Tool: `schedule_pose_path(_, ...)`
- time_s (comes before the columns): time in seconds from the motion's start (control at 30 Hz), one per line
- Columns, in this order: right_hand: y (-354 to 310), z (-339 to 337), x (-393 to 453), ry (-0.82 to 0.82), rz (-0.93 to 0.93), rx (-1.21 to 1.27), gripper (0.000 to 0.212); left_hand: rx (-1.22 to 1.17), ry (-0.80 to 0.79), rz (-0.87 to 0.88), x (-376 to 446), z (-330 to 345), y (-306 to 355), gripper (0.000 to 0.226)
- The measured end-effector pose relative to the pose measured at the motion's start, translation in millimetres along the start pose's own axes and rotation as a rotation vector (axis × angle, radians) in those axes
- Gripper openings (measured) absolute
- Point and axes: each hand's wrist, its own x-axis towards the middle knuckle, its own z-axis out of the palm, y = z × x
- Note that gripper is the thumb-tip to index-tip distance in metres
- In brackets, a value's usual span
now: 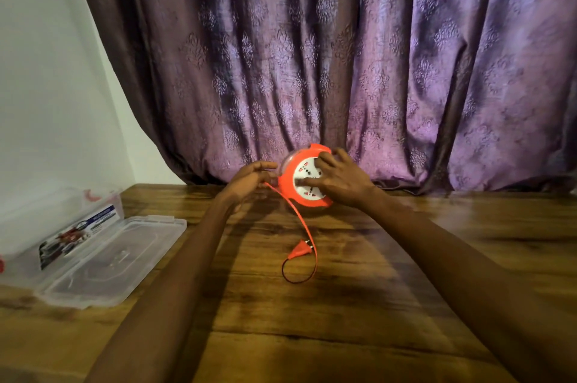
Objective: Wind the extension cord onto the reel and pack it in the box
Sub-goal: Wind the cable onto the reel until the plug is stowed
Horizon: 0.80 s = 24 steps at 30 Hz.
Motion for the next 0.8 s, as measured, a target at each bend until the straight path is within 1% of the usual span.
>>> schedule_pose_path(0.07,6,2,-3,-0.017,0.145,0.102,0.062,-0.01,0.041,-0.011,-2,-9,-3,0.034)
schedule_pose_path(0.13,10,3,-6,0.01,0.294,0.182,0.064,-0.064,0.049,-0.022,-5,-16,-6,0.034)
schedule_pose_path(0.2,13,3,-7,0.021,0.431,0.241,0.063,-0.047,0.052,0.012,-9,-21,-11,0.03)
schedule_pose_path(0.23,14,3,-7,0.021,0.503,0.276,0.062,-0.027,0.082,0.064,-9,-22,-14,0.028)
schedule_pose_path(0.3,16,2,-5,0.039,0.669,0.385,0.061,0.01,0.193,0.217,-8,-21,-24,0.029)
schedule_pose_path(0.37,17,1,-4,0.067,0.812,0.509,0.061,0.095,0.267,0.363,-8,-15,-31,0.032)
schedule_pose_path(0.43,16,2,-2,0.077,0.85,0.562,0.062,0.228,0.293,0.477,-9,-6,-34,0.034)
schedule_pose_path(0.47,15,2,-1,0.078,0.848,0.564,0.062,0.289,0.308,0.502,-9,-3,-34,0.034)
schedule_pose_path(0.53,12,5,-1,0.093,0.858,0.56,0.062,0.361,0.332,0.469,-6,-1,-35,0.026)
schedule_pose_path(0.57,10,6,-1,0.106,0.88,0.569,0.062,0.41,0.334,0.417,-3,-3,-36,0.022)
schedule_pose_path(0.63,10,6,-1,0.151,0.959,0.618,0.062,0.564,0.314,0.261,3,-9,-41,0.026)
schedule_pose_path(0.7,11,4,1,0.184,1.015,0.63,0.061,0.664,0.208,0.117,2,-11,-45,0.029)
schedule_pose_path(0.73,11,3,2,0.188,1.02,0.611,0.061,0.661,0.139,0.063,-1,-9,-45,0.03)
schedule_pose_path(0.77,11,3,3,0.185,1.013,0.593,0.061,0.647,0.084,0.034,-3,-6,-45,0.031)
schedule_pose_path(0.8,12,3,3,0.179,0.999,0.586,0.061,0.647,0.06,0.025,-5,-3,-42,0.03)
